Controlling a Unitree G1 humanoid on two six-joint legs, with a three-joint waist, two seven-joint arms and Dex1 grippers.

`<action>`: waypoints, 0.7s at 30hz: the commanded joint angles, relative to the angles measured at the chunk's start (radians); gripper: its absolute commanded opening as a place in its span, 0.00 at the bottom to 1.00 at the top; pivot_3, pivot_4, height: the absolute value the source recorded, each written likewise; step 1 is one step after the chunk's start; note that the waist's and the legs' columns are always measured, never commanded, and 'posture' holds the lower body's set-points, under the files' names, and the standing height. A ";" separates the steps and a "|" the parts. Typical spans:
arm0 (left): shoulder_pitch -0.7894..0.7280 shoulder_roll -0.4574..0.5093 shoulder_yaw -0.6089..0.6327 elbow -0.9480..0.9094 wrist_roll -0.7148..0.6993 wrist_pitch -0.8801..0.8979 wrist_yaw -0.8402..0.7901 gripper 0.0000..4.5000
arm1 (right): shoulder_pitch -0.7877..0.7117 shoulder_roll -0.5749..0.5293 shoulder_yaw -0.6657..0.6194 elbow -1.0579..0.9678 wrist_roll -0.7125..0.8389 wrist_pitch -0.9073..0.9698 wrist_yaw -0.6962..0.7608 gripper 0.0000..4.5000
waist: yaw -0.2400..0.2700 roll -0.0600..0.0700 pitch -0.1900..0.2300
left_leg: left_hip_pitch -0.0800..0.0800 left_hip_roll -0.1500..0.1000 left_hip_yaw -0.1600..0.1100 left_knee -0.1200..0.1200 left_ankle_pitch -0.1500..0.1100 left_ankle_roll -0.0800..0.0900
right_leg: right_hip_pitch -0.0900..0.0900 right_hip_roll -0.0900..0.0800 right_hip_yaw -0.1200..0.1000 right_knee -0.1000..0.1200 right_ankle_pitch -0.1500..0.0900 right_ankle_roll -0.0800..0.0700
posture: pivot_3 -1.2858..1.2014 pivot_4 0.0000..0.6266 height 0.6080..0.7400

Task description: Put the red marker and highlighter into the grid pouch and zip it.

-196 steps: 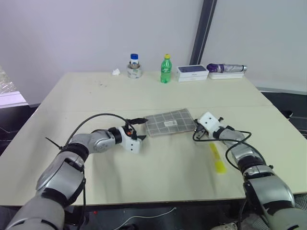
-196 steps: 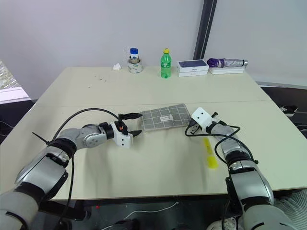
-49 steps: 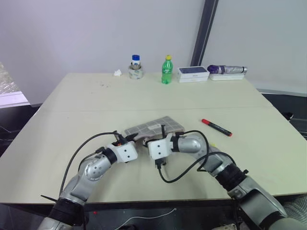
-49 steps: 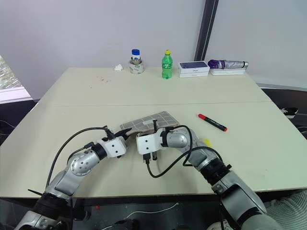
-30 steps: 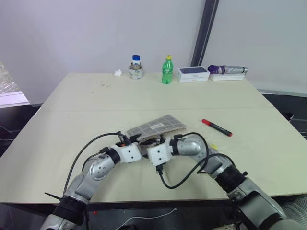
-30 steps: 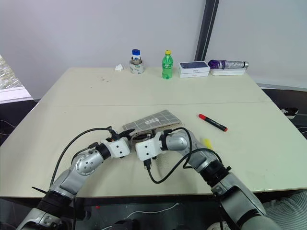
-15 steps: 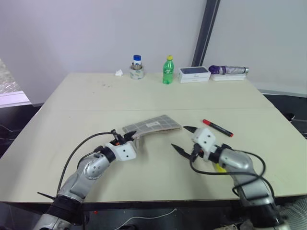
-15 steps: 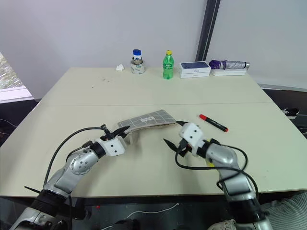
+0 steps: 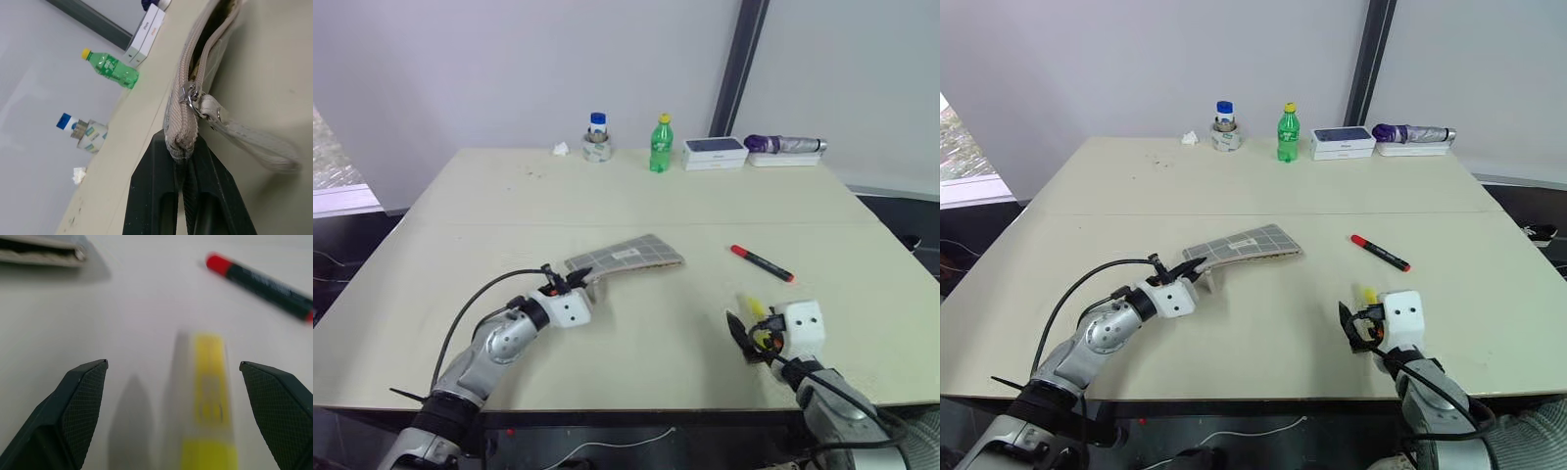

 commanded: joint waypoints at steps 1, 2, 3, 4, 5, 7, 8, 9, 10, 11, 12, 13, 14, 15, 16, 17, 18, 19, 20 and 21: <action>-0.020 0.001 0.010 -0.018 -0.005 -0.019 0.015 0.00 | 0.012 -0.015 -0.026 -0.047 0.008 0.040 -0.030 0.99 | 0.000 0.000 0.000 | 0.000 0.000 0.000 0.000 0.000 0.000 | 0.000 0.000 0.000 0.000 0.000 0.000 | 0.52 0.24 1.00; -0.019 0.001 0.010 -0.019 -0.004 -0.018 0.017 0.00 | 0.013 -0.007 -0.043 -0.038 0.015 0.064 -0.047 0.99 | 0.000 0.000 0.000 | 0.000 0.000 0.000 0.000 0.000 0.000 | 0.000 0.000 0.000 0.000 0.000 0.000 | 0.52 0.24 1.00; -0.018 0.001 0.010 -0.020 -0.003 -0.018 0.018 0.00 | 0.014 -0.004 -0.053 -0.031 0.019 0.083 -0.057 0.99 | 0.000 0.000 0.000 | 0.000 0.000 0.000 0.000 0.000 0.000 | 0.000 0.000 0.000 0.000 0.000 0.000 | 0.52 0.24 1.00; -0.017 0.001 0.009 -0.020 -0.001 -0.018 0.018 0.00 | 0.017 -0.013 -0.051 -0.027 0.011 0.096 -0.063 0.99 | 0.000 0.000 0.000 | 0.000 0.000 0.000 0.000 0.000 0.000 | 0.000 0.000 0.000 0.000 0.000 0.000 | 0.52 0.24 1.00; -0.017 0.000 0.010 -0.022 -0.001 -0.016 0.019 0.00 | 0.021 -0.014 -0.051 -0.028 0.025 0.123 -0.058 0.94 | 0.000 0.000 0.000 | 0.000 0.000 0.000 0.000 0.000 0.000 | 0.000 0.000 0.000 0.000 0.000 0.000 | 0.52 0.24 1.00; -0.015 0.000 0.009 -0.027 0.000 -0.014 0.019 0.00 | 0.028 -0.013 -0.051 -0.039 0.049 0.174 -0.053 0.81 | 0.000 0.000 0.000 | 0.000 0.000 0.000 0.000 0.000 0.000 | 0.000 0.000 0.000 0.000 0.000 0.000 | 0.52 0.24 1.00; -0.014 -0.001 0.010 -0.029 0.000 -0.013 0.018 0.00 | 0.027 -0.016 -0.049 -0.045 0.049 0.185 -0.056 0.70 | 0.000 0.000 0.000 | 0.000 0.000 0.000 0.000 0.000 0.000 | 0.000 0.000 0.000 0.000 0.000 0.000 | 0.52 0.24 1.00; -0.015 -0.001 0.010 -0.031 0.000 -0.011 0.018 0.00 | 0.020 -0.017 -0.049 -0.050 0.052 0.202 -0.061 0.58 | 0.000 0.000 0.000 | 0.000 0.000 0.000 0.000 0.000 0.000 | 0.000 0.000 0.000 0.000 0.000 0.000 | 0.52 0.24 1.00; -0.015 -0.002 0.010 -0.034 0.000 -0.009 0.017 0.00 | 0.014 -0.018 -0.050 -0.053 0.055 0.214 -0.066 0.46 | 0.000 0.000 0.000 | 0.000 0.000 0.000 0.000 0.000 0.000 | 0.000 0.000 0.000 0.000 0.000 0.000 | 0.52 0.24 1.00; -0.019 -0.002 0.011 -0.036 0.000 -0.006 0.015 0.00 | -0.002 -0.019 -0.047 -0.057 0.062 0.223 -0.067 0.35 | 0.000 -0.001 0.000 | 0.000 0.000 0.000 0.000 0.000 0.000 | 0.000 0.000 0.000 0.000 0.000 0.000 | 0.52 0.24 1.00; -0.023 -0.003 0.011 -0.038 -0.002 -0.003 0.013 0.00 | -0.021 -0.024 -0.033 -0.067 0.069 0.220 -0.058 0.22 | 0.000 -0.001 0.000 | 0.000 0.000 0.000 0.000 0.000 0.000 | 0.000 0.000 0.000 0.000 0.000 0.000 | 0.52 0.24 1.00; -0.027 -0.003 0.012 -0.038 -0.003 -0.002 0.011 0.00 | -0.045 -0.033 0.000 -0.081 0.079 0.202 -0.032 0.20 | -0.001 0.000 0.000 | 0.000 0.000 0.000 0.000 0.000 0.000 | 0.000 0.000 0.000 0.000 0.000 0.000 | 0.52 0.24 1.00; -0.030 -0.002 0.013 -0.037 -0.004 -0.002 0.010 0.00 | -0.060 -0.083 0.070 -0.094 0.054 0.157 0.019 0.21 | -0.004 0.000 0.000 | 0.000 0.000 0.000 0.000 0.000 0.000 | 0.000 0.000 0.000 0.000 0.000 0.000 | 0.52 0.24 1.00; -0.032 -0.001 0.013 -0.035 -0.004 -0.002 0.011 0.00 | -0.068 -0.135 0.132 -0.100 0.017 0.113 0.057 0.21 | -0.006 0.000 0.000 | 0.000 0.000 0.000 0.000 0.000 0.000 | 0.000 0.000 0.000 0.000 0.000 0.000 | 0.52 0.24 1.00; -0.032 -0.002 0.014 -0.035 -0.005 -0.002 0.010 0.00 | -0.073 -0.169 0.168 -0.100 -0.003 0.089 0.077 0.21 | -0.007 0.000 0.000 | 0.000 -0.001 0.000 0.000 0.000 0.000 | -0.001 0.001 0.001 0.000 0.000 0.000 | 0.52 0.24 1.00; -0.032 -0.002 0.013 -0.034 -0.006 -0.001 0.010 0.00 | -0.085 -0.195 0.190 -0.094 -0.012 0.079 0.087 0.21 | -0.007 0.000 0.000 | 0.000 -0.001 0.000 0.000 0.000 0.000 | -0.001 0.001 0.001 0.000 0.000 0.000 | 0.52 0.24 1.00; -0.032 -0.003 0.013 -0.035 -0.006 0.000 0.009 0.00 | -0.098 -0.210 0.202 -0.088 -0.014 0.071 0.091 0.21 | -0.007 0.000 0.000 | 0.000 -0.001 0.000 -0.001 0.000 0.000 | -0.001 0.001 0.000 0.000 0.000 0.000 | 0.52 0.24 1.00; -0.032 -0.003 0.013 -0.035 -0.006 0.002 0.009 0.00 | -0.108 -0.220 0.209 -0.083 -0.013 0.065 0.095 0.21 | -0.005 0.000 0.000 | 0.000 -0.001 0.000 -0.001 0.000 0.000 | -0.001 0.001 0.000 0.000 0.000 0.000 | 0.52 0.24 1.00; -0.032 -0.004 0.013 -0.036 -0.006 0.003 0.009 0.00 | -0.130 -0.222 0.220 -0.076 -0.007 0.069 0.102 0.21 | -0.003 0.000 0.000 | 0.000 -0.001 0.000 -0.001 0.000 0.000 | -0.001 0.001 0.000 0.000 0.000 0.000 | 0.52 0.24 1.00; -0.032 -0.005 0.012 -0.037 -0.008 0.003 0.007 0.00 | -0.156 -0.229 0.239 -0.066 -0.010 0.067 0.111 0.21 | -0.002 0.000 0.000 | 0.000 -0.001 0.000 -0.001 0.000 0.000 | -0.001 0.001 0.000 -0.001 0.000 0.000 | 0.52 0.24 1.00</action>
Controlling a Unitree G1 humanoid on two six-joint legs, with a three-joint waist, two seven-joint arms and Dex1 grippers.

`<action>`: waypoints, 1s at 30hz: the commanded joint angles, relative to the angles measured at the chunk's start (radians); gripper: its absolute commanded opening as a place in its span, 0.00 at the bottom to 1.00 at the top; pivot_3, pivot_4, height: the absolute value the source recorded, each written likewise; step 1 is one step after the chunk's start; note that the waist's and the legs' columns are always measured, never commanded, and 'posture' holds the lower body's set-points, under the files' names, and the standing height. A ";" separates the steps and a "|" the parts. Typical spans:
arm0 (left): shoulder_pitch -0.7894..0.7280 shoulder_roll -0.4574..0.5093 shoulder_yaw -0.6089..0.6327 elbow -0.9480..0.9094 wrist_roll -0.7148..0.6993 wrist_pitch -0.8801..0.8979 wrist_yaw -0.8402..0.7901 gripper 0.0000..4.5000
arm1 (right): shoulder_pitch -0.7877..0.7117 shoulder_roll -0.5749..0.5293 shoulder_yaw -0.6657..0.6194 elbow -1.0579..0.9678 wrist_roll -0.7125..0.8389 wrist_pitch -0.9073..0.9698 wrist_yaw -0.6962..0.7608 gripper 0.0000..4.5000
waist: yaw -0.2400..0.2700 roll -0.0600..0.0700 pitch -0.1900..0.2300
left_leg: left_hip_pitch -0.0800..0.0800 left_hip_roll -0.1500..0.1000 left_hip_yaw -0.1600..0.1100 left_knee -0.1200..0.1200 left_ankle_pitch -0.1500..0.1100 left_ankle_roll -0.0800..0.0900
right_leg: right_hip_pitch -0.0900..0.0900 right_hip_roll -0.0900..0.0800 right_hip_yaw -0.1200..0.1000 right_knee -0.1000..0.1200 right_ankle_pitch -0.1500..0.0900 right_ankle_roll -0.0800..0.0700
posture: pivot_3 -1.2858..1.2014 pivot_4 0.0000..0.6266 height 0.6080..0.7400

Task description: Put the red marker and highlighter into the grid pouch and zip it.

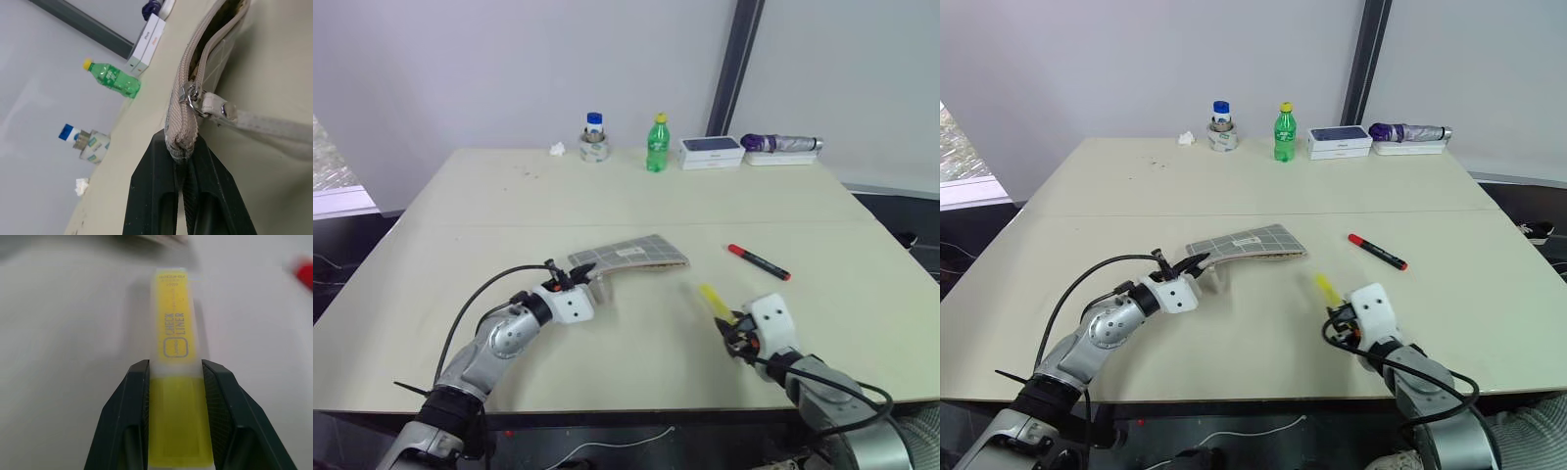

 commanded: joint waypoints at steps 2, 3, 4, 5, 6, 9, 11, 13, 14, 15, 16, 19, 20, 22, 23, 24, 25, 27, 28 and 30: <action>-0.010 -0.002 0.011 -0.036 -0.017 -0.003 0.000 0.00 | -0.103 -0.008 0.048 0.009 0.000 -0.015 0.025 0.21 | 0.001 0.000 0.000 | 0.000 0.000 0.000 0.001 0.000 0.000 | 0.000 0.000 0.000 0.000 0.000 0.000 | 0.52 0.24 1.00; -0.009 -0.002 0.010 -0.039 -0.018 -0.003 -0.002 0.00 | -0.127 -0.005 0.059 0.025 0.001 -0.017 0.029 0.21 | 0.001 0.000 0.000 | 0.000 0.000 0.000 0.001 0.000 0.000 | 0.001 0.000 0.000 0.000 0.000 0.000 | 0.52 0.24 1.00; -0.008 -0.002 0.009 -0.041 -0.018 -0.002 -0.005 0.00 | -0.151 0.002 0.065 0.044 0.002 -0.019 0.028 0.21 | 0.001 0.000 0.000 | 0.000 0.000 0.000 0.001 0.000 0.000 | 0.000 0.000 0.000 0.000 0.000 0.000 | 0.52 0.24 1.00; -0.007 -0.003 0.008 -0.043 -0.018 -0.001 -0.007 0.00 | -0.169 0.009 0.067 0.059 0.005 -0.021 0.027 0.21 | 0.002 0.000 0.000 | 0.000 0.000 0.000 0.001 0.000 0.000 | 0.001 0.000 0.000 0.000 0.000 0.000 | 0.52 0.24 1.00; -0.006 -0.003 0.009 -0.045 -0.017 0.000 -0.007 0.00 | -0.181 0.013 0.069 0.073 0.007 -0.022 0.027 0.21 | 0.003 0.000 0.000 | 0.000 0.000 0.000 0.001 0.000 0.000 | 0.001 0.000 0.000 0.000 0.000 0.000 | 0.52 0.24 1.00; -0.003 -0.004 0.010 -0.049 -0.023 0.005 -0.014 0.00 | -0.217 0.016 0.087 0.137 -0.009 -0.039 0.031 0.21 | 0.004 0.000 0.000 | 0.000 0.000 0.000 0.001 0.000 0.000 | 0.001 0.000 0.000 0.000 0.000 0.000 | 0.52 0.24 1.00; -0.001 -0.006 0.008 -0.055 -0.023 0.007 -0.018 0.00 | -0.248 0.025 0.103 0.183 -0.014 -0.051 0.032 0.21 | 0.003 0.000 0.000 | 0.000 0.000 0.000 0.001 0.000 0.000 | 0.001 0.000 0.000 0.000 0.000 0.000 | 0.52 0.24 1.00; 0.001 -0.007 0.007 -0.062 -0.022 0.010 -0.023 0.00 | -0.274 0.040 0.113 0.216 -0.016 -0.063 0.031 0.21 | 0.002 0.000 0.000 | 0.000 0.000 0.000 0.001 0.000 0.000 | 0.000 0.000 0.000 0.000 0.000 0.000 | 0.52 0.24 1.00; 0.004 -0.009 0.008 -0.066 -0.024 0.014 -0.025 0.00 | -0.281 0.045 0.110 0.222 -0.022 -0.075 0.023 0.21 | 0.001 0.000 0.000 | 0.000 0.000 0.000 0.001 0.000 0.000 | 0.000 0.000 0.000 0.000 0.000 0.000 | 0.52 0.24 1.00; 0.007 -0.008 0.009 -0.070 -0.023 0.019 -0.027 0.00 | -0.283 0.049 0.102 0.223 -0.021 -0.081 0.017 0.21 | 0.001 0.000 0.000 | 0.000 0.000 0.000 0.001 0.000 0.000 | 0.000 0.000 0.000 0.000 0.000 0.000 | 0.52 0.24 1.00; 0.010 -0.008 0.011 -0.074 -0.020 0.026 -0.025 0.00 | -0.283 0.052 0.090 0.220 -0.017 -0.083 0.014 0.21 | 0.001 0.000 0.000 | 0.000 0.000 0.000 0.001 0.000 0.000 | 0.000 0.000 0.000 0.000 0.000 0.000 | 0.52 0.24 1.00; 0.019 -0.007 0.017 -0.080 -0.017 0.037 -0.020 0.00 | -0.257 0.040 0.075 0.200 -0.015 -0.092 0.023 0.21 | 0.004 0.000 0.000 | 0.000 0.000 0.000 0.000 0.000 0.000 | 0.000 0.000 0.000 0.000 0.000 0.000 | 0.52 0.24 1.00; 0.021 -0.006 0.018 -0.082 -0.018 0.038 -0.020 0.00 | -0.239 0.029 0.080 0.189 -0.019 -0.095 0.032 0.21 | 0.005 0.000 0.000 | 0.000 0.000 0.000 0.000 0.000 0.000 | 0.000 0.000 0.000 0.000 0.000 0.000 | 0.52 0.24 1.00; 0.025 -0.003 0.017 -0.084 -0.016 0.041 -0.019 0.00 | -0.210 0.027 0.081 0.170 -0.010 -0.082 0.037 0.21 | 0.006 0.000 0.000 | 0.000 0.000 0.000 0.001 0.000 0.000 | 0.000 0.000 0.000 0.000 0.000 0.000 | 0.52 0.24 1.00; 0.025 -0.004 0.018 -0.084 -0.019 0.042 -0.019 0.00 | -0.203 0.029 0.087 0.164 -0.011 -0.079 0.036 0.21 | 0.004 0.000 0.000 | 0.000 0.000 0.000 0.001 0.000 0.000 | 0.000 0.000 0.000 0.000 0.000 0.000 | 0.52 0.24 1.00; 0.025 -0.005 0.019 -0.084 -0.021 0.044 -0.019 0.00 | -0.199 0.032 0.091 0.160 -0.011 -0.077 0.033 0.21 | 0.003 0.000 0.000 | 0.000 0.000 0.000 0.001 0.000 0.000 | 0.000 0.000 0.000 0.000 0.000 0.000 | 0.52 0.24 1.00; 0.023 -0.005 0.019 -0.082 -0.021 0.044 -0.019 0.00 | -0.199 0.039 0.094 0.160 -0.012 -0.073 0.027 0.21 | 0.002 0.000 0.000 | 0.000 0.000 0.000 0.001 0.000 0.000 | 0.000 0.000 0.000 0.000 0.000 0.000 | 0.52 0.24 1.00; 0.023 -0.006 0.018 -0.081 -0.022 0.041 -0.020 0.00 | -0.204 0.048 0.103 0.161 -0.015 -0.070 0.023 0.21 | -0.002 0.000 0.000 | 0.000 0.000 0.000 0.001 0.000 0.000 | 0.000 0.000 0.000 0.000 0.000 0.000 | 0.52 0.24 1.00; 0.022 -0.005 0.014 -0.079 -0.023 0.036 -0.025 0.00 | -0.211 0.052 0.107 0.163 -0.017 -0.071 0.022 0.21 | -0.002 0.000 0.000 | 0.000 0.000 0.000 0.001 0.000 0.000 | 0.000 0.000 0.000 0.000 0.000 0.000 | 0.52 0.24 1.00; 0.021 -0.002 0.007 -0.075 -0.030 0.023 -0.037 0.00 | -0.231 0.059 0.111 0.170 -0.019 -0.071 0.021 0.21 | -0.002 0.000 0.000 | 0.000 0.000 0.000 0.001 0.000 0.000 | 0.000 0.000 0.000 0.000 0.000 0.000 | 0.52 0.24 1.00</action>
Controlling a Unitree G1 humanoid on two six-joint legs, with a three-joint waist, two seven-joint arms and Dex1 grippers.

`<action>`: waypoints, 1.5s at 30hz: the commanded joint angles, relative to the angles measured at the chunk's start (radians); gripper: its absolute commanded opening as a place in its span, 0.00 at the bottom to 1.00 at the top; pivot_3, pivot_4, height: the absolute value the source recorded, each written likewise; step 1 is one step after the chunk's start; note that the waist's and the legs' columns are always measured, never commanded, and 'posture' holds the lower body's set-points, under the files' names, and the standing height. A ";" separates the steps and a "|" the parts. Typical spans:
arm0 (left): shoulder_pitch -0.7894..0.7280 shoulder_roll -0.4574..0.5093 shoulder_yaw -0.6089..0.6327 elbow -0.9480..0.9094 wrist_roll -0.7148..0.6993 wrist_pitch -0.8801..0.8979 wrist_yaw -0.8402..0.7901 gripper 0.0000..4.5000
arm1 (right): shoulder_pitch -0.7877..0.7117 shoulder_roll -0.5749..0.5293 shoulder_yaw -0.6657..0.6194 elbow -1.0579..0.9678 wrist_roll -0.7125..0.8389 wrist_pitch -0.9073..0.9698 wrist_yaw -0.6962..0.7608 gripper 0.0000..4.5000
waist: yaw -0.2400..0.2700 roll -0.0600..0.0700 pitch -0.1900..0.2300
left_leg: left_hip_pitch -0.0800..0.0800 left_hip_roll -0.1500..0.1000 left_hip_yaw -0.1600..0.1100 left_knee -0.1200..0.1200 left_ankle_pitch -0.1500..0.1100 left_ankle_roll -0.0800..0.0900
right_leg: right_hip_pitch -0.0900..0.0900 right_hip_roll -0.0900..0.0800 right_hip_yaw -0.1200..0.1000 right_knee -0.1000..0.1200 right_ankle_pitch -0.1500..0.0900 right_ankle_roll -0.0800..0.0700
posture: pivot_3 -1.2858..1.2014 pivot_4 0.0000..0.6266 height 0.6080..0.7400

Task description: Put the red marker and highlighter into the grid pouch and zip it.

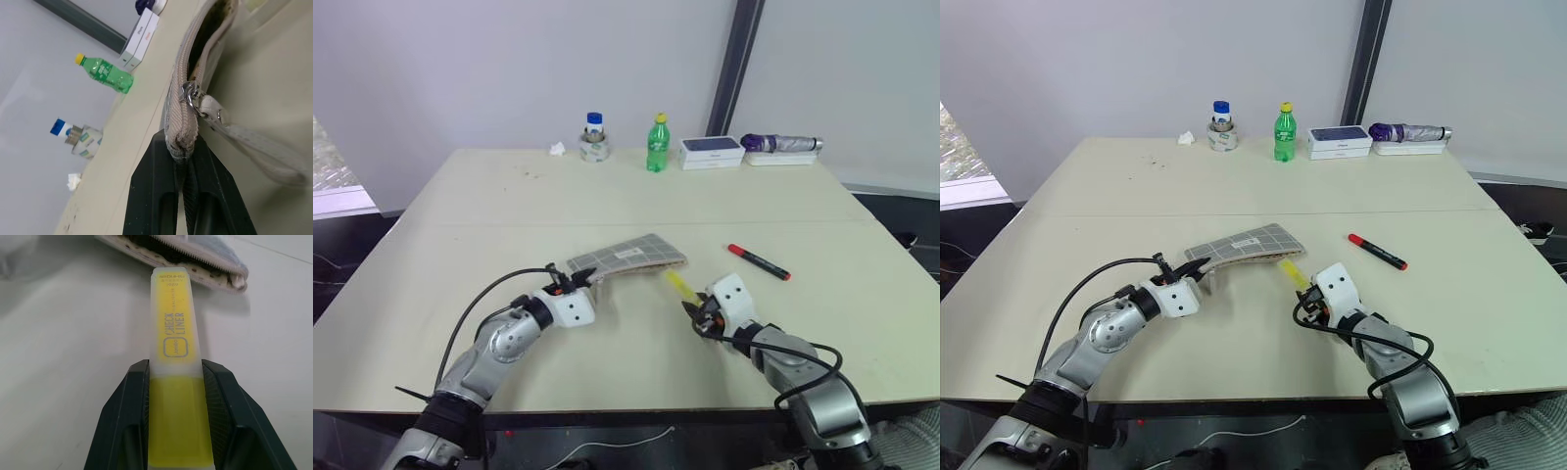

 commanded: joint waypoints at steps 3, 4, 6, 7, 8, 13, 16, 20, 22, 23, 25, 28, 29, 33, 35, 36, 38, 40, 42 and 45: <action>-0.010 0.012 0.005 -0.030 -0.030 -0.041 -0.017 0.00 | -0.068 0.011 0.008 -0.018 -0.008 -0.016 -0.001 0.21 | 0.000 0.000 0.000 | 0.000 0.000 0.000 0.000 0.000 0.000 | 0.000 0.000 0.000 0.000 0.000 0.000 | 0.52 0.24 1.00; -0.011 0.017 0.004 -0.030 -0.030 -0.049 -0.022 0.00 | -0.077 0.010 0.007 -0.010 -0.010 -0.018 0.001 0.21 | 0.001 0.000 0.000 | 0.000 0.000 0.000 0.000 0.000 0.000 | 0.000 0.000 0.000 0.000 0.000 0.000 | 0.52 0.24 1.00; -0.013 0.026 0.000 -0.028 -0.025 -0.056 -0.033 0.00 | -0.095 0.007 0.005 0.000 -0.010 -0.019 0.005 0.21 | 0.003 0.000 0.000 | 0.000 0.000 0.000 0.000 0.000 0.000 | 0.000 0.000 0.000 0.000 0.000 0.000 | 0.52 0.24 1.00; -0.015 0.031 -0.001 -0.025 -0.018 -0.057 -0.034 0.00 | -0.101 0.006 0.004 0.003 -0.009 -0.019 0.008 0.21 | 0.004 0.000 0.000 | 0.000 0.000 0.000 0.000 0.000 0.000 | 0.000 0.000 0.000 0.000 0.000 0.000 | 0.52 0.24 1.00; -0.015 0.030 0.000 -0.022 -0.016 -0.053 -0.031 0.00 | -0.105 0.004 0.004 0.005 -0.010 -0.020 0.011 0.21 | 0.005 0.000 0.000 | 0.000 0.000 0.000 0.000 0.000 0.000 | 0.000 0.000 0.000 0.000 0.000 0.000 | 0.52 0.24 1.00; -0.023 0.026 -0.002 -0.016 -0.004 -0.053 -0.018 0.00 | -0.103 -0.014 0.007 0.003 -0.014 -0.013 0.028 0.21 | 0.004 0.000 0.000 | 0.000 0.000 0.000 0.000 0.000 0.000 | 0.000 0.000 0.000 0.000 0.000 0.000 | 0.52 0.24 1.00; -0.028 0.023 -0.002 -0.017 -0.007 -0.053 -0.020 0.00 | -0.098 -0.038 0.025 -0.009 -0.024 -0.015 0.045 0.21 | 0.005 0.000 0.000 | 0.000 0.000 0.000 0.000 0.000 0.000 | 0.000 0.000 0.000 0.000 0.000 0.000 | 0.52 0.24 1.00; -0.031 0.037 -0.015 -0.038 -0.013 -0.088 -0.045 0.00 | -0.120 -0.065 0.054 -0.025 -0.042 -0.009 0.068 0.21 | 0.004 0.000 0.000 | 0.000 0.000 0.000 0.000 0.000 0.000 | 0.000 0.000 0.000 0.000 0.000 0.000 | 0.52 0.24 1.00; -0.031 0.041 -0.025 -0.048 -0.036 -0.115 -0.076 0.00 | -0.135 -0.085 0.081 -0.018 -0.062 -0.022 0.084 0.21 | 0.004 0.000 0.000 | 0.000 0.000 0.000 0.000 0.000 0.000 | 0.000 0.000 0.000 0.000 0.000 0.000 | 0.52 0.24 1.00; -0.030 0.047 -0.035 -0.052 -0.037 -0.129 -0.094 0.00 | -0.142 -0.090 0.089 -0.011 -0.070 -0.030 0.086 0.21 | 0.004 0.000 0.000 | 0.000 0.000 0.000 0.000 0.000 0.000 | 0.000 0.000 0.000 0.000 0.000 0.000 | 0.52 0.24 1.00; -0.027 0.051 -0.043 -0.059 -0.055 -0.143 -0.125 0.00 | -0.151 -0.090 0.095 -0.001 -0.077 -0.034 0.089 0.21 | 0.004 0.000 0.000 | 0.000 0.000 0.000 0.000 0.000 0.000 | 0.000 0.000 0.000 0.000 0.000 0.000 | 0.52 0.24 1.00; -0.029 0.054 -0.046 -0.067 -0.077 -0.158 -0.150 0.00 | -0.166 -0.089 0.100 0.010 -0.079 -0.035 0.099 0.21 | 0.004 0.000 0.000 | 0.000 0.000 0.000 0.000 0.000 0.000 | 0.000 0.000 0.000 0.000 0.000 0.000 | 0.52 0.24 1.00; -0.032 0.052 -0.041 -0.068 -0.091 -0.156 -0.158 0.00 | -0.173 -0.094 0.106 0.017 -0.083 -0.040 0.106 0.21 | 0.004 0.000 0.000 | 0.000 0.000 0.000 0.000 0.000 0.000 | 0.000 0.000 0.000 0.000 0.000 0.000 | 0.52 0.24 1.00; -0.041 0.052 -0.027 -0.057 -0.130 -0.134 -0.188 0.00 | -0.192 -0.105 0.135 0.024 -0.075 -0.034 0.158 0.21 | 0.004 0.000 0.000 | 0.000 0.000 0.000 0.000 0.000 0.000 | 0.000 0.000 0.000 0.000 0.000 0.000 | 0.52 0.24 1.00; -0.047 0.059 -0.009 -0.044 -0.126 -0.118 -0.180 0.00 | -0.192 -0.104 0.130 0.012 -0.069 -0.031 0.170 0.21 | 0.004 0.000 0.000 | 0.000 0.000 0.000 0.000 0.000 0.000 | 0.000 0.000 0.000 0.000 0.000 0.000 | 0.52 0.24 1.00; -0.048 0.061 0.004 -0.036 -0.134 -0.112 -0.174 0.00 | -0.185 -0.104 0.114 0.007 -0.060 -0.027 0.172 0.21 | 0.003 0.000 0.000 | 0.000 0.000 0.000 0.000 0.000 0.000 | 0.000 0.000 0.000 0.000 0.000 0.000 | 0.52 0.24 1.00; -0.055 0.068 0.031 -0.018 -0.134 -0.099 -0.152 0.00 | -0.159 -0.116 0.082 -0.004 -0.043 -0.024 0.182 0.21 | 0.003 0.000 0.000 | 0.000 0.000 0.000 0.000 0.000 0.000 | 0.000 0.000 0.000 0.000 0.000 0.000 | 0.52 0.24 1.00; -0.061 0.080 0.060 0.008 -0.136 -0.090 -0.134 0.00 | -0.113 -0.147 0.047 -0.023 -0.026 -0.039 0.203 0.21 | 0.008 0.000 0.000 | 0.000 0.000 0.000 0.000 0.000 0.000 | 0.000 0.000 0.000 0.000 0.000 0.000 | 0.52 0.24 1.00; -0.063 0.087 0.085 0.029 -0.158 -0.074 -0.131 0.00 | -0.076 -0.159 0.001 -0.045 0.001 -0.046 0.211 0.21 | 0.007 0.000 0.000 | 0.000 0.000 0.000 0.000 0.000 0.000 | 0.001 -0.001 -0.001 -0.001 0.000 0.000 | 0.52 0.24 1.00; -0.064 0.095 0.098 0.051 -0.188 -0.072 -0.152 0.00 | -0.055 -0.144 -0.069 -0.086 0.058 -0.001 0.199 0.21 | 0.005 0.000 0.000 | 0.000 0.000 0.000 0.000 0.000 0.001 | 0.000 -0.001 0.000 -0.001 0.000 0.000 | 0.52 0.24 1.00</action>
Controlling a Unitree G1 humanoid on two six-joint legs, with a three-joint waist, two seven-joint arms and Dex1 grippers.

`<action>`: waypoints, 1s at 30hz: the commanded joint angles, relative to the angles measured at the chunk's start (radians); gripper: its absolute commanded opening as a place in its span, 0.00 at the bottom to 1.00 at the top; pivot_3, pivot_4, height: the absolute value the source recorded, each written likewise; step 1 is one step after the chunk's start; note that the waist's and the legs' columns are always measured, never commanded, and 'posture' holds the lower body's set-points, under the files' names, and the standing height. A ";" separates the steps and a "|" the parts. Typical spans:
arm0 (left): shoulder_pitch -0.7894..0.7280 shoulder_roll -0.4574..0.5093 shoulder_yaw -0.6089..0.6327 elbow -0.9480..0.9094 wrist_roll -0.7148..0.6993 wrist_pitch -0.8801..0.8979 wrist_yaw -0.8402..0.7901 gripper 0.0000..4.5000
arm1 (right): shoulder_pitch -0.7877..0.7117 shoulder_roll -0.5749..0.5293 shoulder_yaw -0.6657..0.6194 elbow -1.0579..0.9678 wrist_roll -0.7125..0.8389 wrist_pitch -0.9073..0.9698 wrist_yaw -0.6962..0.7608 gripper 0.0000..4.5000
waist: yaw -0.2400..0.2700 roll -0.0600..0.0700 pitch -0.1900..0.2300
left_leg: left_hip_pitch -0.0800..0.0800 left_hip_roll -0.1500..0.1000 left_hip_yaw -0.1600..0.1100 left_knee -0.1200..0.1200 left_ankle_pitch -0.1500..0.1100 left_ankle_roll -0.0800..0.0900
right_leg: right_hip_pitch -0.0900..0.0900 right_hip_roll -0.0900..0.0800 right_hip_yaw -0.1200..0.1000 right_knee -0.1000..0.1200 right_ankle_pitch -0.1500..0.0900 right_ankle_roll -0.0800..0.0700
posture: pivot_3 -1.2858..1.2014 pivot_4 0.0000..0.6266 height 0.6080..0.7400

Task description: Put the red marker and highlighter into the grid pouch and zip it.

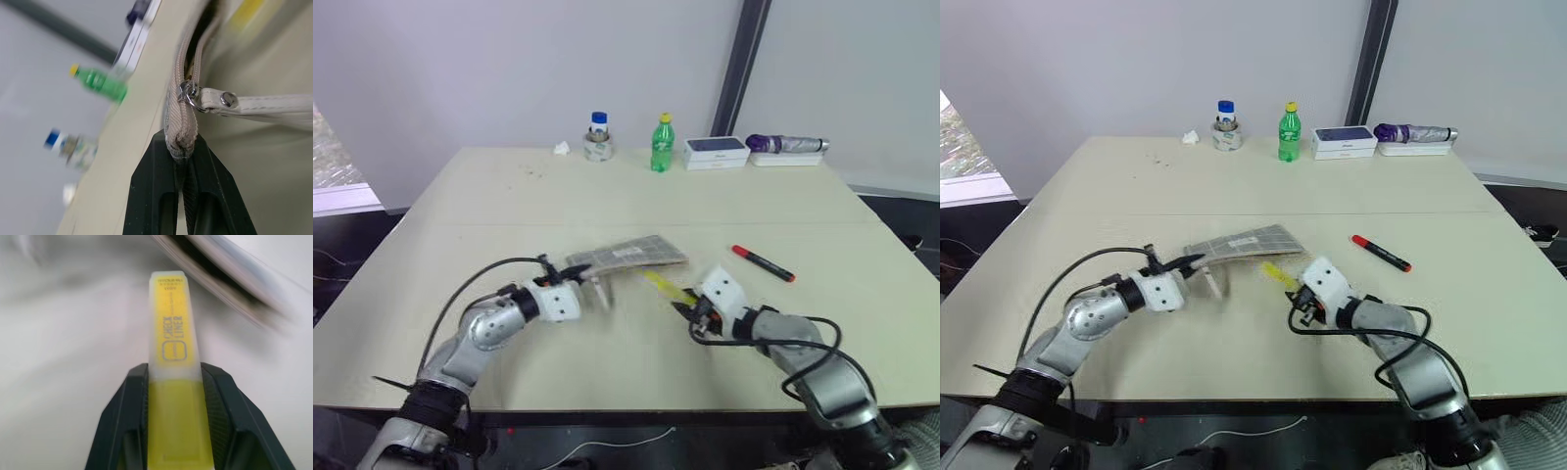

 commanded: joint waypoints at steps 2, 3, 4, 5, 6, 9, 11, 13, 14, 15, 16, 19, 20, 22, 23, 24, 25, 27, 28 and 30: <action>-0.020 0.004 0.024 0.013 -0.058 -0.007 -0.018 0.00 | -0.006 0.031 -0.112 -0.107 0.096 0.061 -0.027 0.21 | -0.002 0.000 0.000 | 0.000 0.000 0.000 0.000 0.000 0.000 | 0.000 0.000 0.000 0.000 0.000 0.000 | 0.52 0.24 1.00; -0.019 -0.002 0.021 0.019 -0.070 -0.008 -0.027 0.00 | -0.010 0.028 -0.109 -0.106 0.090 0.062 -0.031 0.21 | -0.003 0.000 0.000 | 0.000 0.000 0.000 0.000 0.000 0.000 | 0.000 0.000 0.000 0.000 0.000 0.000 | 0.52 0.24 1.00; -0.020 -0.008 0.017 0.023 -0.076 -0.007 -0.032 0.00 | -0.013 0.025 -0.103 -0.103 0.083 0.060 -0.036 0.21 | -0.002 0.000 0.000 | 0.000 0.000 0.000 0.000 0.000 0.000 | 0.000 0.001 0.000 0.000 0.000 0.000 | 0.52 0.24 1.00; -0.020 -0.014 0.010 0.023 -0.076 -0.010 -0.037 0.00 | -0.012 0.027 -0.089 -0.096 0.073 0.057 -0.042 0.21 | -0.002 0.000 0.000 | 0.000 0.000 0.000 0.000 0.000 0.000 | 0.000 0.000 0.000 0.000 0.000 0.000 | 0.52 0.24 1.00; -0.022 -0.021 0.003 0.024 -0.074 -0.011 -0.039 0.00 | -0.011 0.032 -0.077 -0.089 0.067 0.052 -0.047 0.21 | -0.002 0.000 0.000 | 0.000 0.000 0.000 0.000 0.000 0.000 | 0.000 0.000 0.000 0.000 0.000 0.000 | 0.52 0.24 1.00; -0.030 -0.036 -0.007 0.021 -0.061 -0.008 -0.035 0.00 | -0.016 0.060 -0.054 -0.084 0.070 0.045 -0.065 0.21 | 0.000 0.000 0.000 | 0.000 0.000 0.000 0.000 0.000 0.000 | 0.000 0.000 0.000 0.000 0.000 0.000 | 0.52 0.24 1.00; -0.026 -0.045 -0.009 0.008 -0.061 -0.004 -0.036 0.00 | -0.021 0.062 -0.029 -0.070 0.051 0.031 -0.070 0.21 | 0.000 0.000 0.000 | 0.000 0.000 0.000 0.000 0.000 0.000 | 0.000 0.000 0.000 0.000 0.000 0.000 | 0.52 0.24 1.00; -0.018 -0.052 -0.012 -0.007 -0.061 -0.002 -0.038 0.00 | -0.029 0.063 -0.018 -0.045 0.032 0.010 -0.080 0.21 | -0.001 0.000 0.000 | 0.000 0.000 0.000 0.001 0.000 0.000 | 0.000 0.000 0.000 0.000 0.000 0.000 | 0.52 0.24 1.00; -0.012 -0.055 -0.013 -0.013 -0.064 -0.002 -0.040 0.00 | -0.035 0.065 -0.018 -0.032 0.029 0.003 -0.083 0.21 | -0.001 0.000 0.000 | 0.000 0.000 0.000 0.001 0.000 0.000 | 0.000 0.000 0.000 0.000 0.000 0.000 | 0.52 0.24 1.00; -0.007 -0.058 -0.014 -0.018 -0.068 -0.001 -0.043 0.00 | -0.039 0.065 -0.017 -0.022 0.028 -0.003 -0.084 0.21 | 0.000 0.000 0.000 | 0.000 0.000 0.000 0.001 0.000 0.000 | 0.000 0.000 0.000 0.000 0.000 0.000 | 0.52 0.24 1.00; 0.000 -0.059 -0.016 -0.025 -0.071 -0.004 -0.046 0.00 | -0.044 0.068 -0.016 -0.012 0.026 -0.009 -0.086 0.21 | 0.000 0.000 0.000 | 0.000 0.000 0.000 0.001 0.000 0.000 | 0.000 0.000 0.000 0.000 0.000 0.000 | 0.52 0.24 1.00; 0.014 -0.050 -0.020 -0.036 -0.059 -0.008 -0.051 0.00 | -0.053 0.076 -0.012 0.000 0.026 -0.016 -0.087 0.21 | -0.001 0.000 0.000 | 0.000 0.000 0.000 0.000 0.000 0.000 | 0.000 0.000 0.000 0.000 0.000 0.000 | 0.52 0.24 1.00; 0.018 -0.047 -0.022 -0.040 -0.056 -0.010 -0.053 0.00 | -0.055 0.078 -0.008 0.001 0.025 -0.017 -0.086 0.21 | -0.001 0.000 0.000 | 0.000 0.000 0.000 0.000 0.000 0.000 | 0.000 0.000 0.000 0.000 0.000 0.000 | 0.52 0.24 1.00; 0.022 -0.040 -0.027 -0.047 -0.050 -0.022 -0.055 0.00 | -0.060 0.078 0.000 0.005 0.022 -0.019 -0.081 0.21 | -0.001 0.000 0.000 | 0.000 0.000 0.000 0.000 0.000 0.000 | 0.000 0.000 0.000 0.000 0.000 0.000 | 0.52 0.24 1.00; 0.023 -0.036 -0.030 -0.051 -0.048 -0.032 -0.057 0.00 | -0.063 0.076 0.007 0.009 0.018 -0.022 -0.077 0.21 | -0.001 0.000 0.000 | 0.000 0.000 0.000 0.000 0.000 0.000 | 0.000 0.000 0.000 0.000 0.000 0.000 | 0.52 0.24 1.00; 0.024 -0.035 -0.033 -0.060 -0.050 -0.037 -0.061 0.00 | -0.069 0.070 0.018 0.015 0.010 -0.031 -0.068 0.21 | -0.001 0.000 0.000 | 0.000 0.000 0.000 0.000 0.000 0.000 | 0.000 0.000 0.000 0.000 0.000 0.000 | 0.52 0.24 1.00; 0.023 -0.031 -0.037 -0.067 -0.049 -0.043 -0.065 0.00 | -0.078 0.061 0.031 0.021 0.000 -0.043 -0.058 0.21 | -0.001 0.000 0.000 | 0.000 0.000 0.000 0.000 0.000 0.000 | 0.000 0.000 0.000 0.000 0.000 0.000 | 0.52 0.24 1.00; 0.019 -0.022 -0.050 -0.076 -0.045 -0.069 -0.080 0.00 | -0.108 0.022 0.077 0.046 -0.043 -0.091 -0.020 0.21 | -0.001 0.000 0.000 | 0.000 0.000 0.000 0.000 0.000 0.000 | 0.000 0.000 0.000 0.000 0.000 0.000 | 0.52 0.24 1.00; 0.017 -0.018 -0.057 -0.079 -0.045 -0.082 -0.089 0.00 | -0.131 0.004 0.100 0.064 -0.064 -0.114 0.001 0.21 | -0.001 0.000 0.000 | 0.000 0.000 0.000 0.001 0.000 0.000 | 0.000 0.000 0.000 0.000 0.000 0.000 | 0.52 0.24 1.00; 0.012 -0.010 -0.068 -0.087 -0.057 -0.103 -0.116 0.00 | -0.181 -0.035 0.150 0.096 -0.112 -0.163 0.043 0.21 | -0.001 0.000 0.000 | 0.000 0.000 0.000 0.000 0.000 0.000 | 0.000 0.000 0.000 0.000 0.000 0.000 | 0.52 0.24 1.00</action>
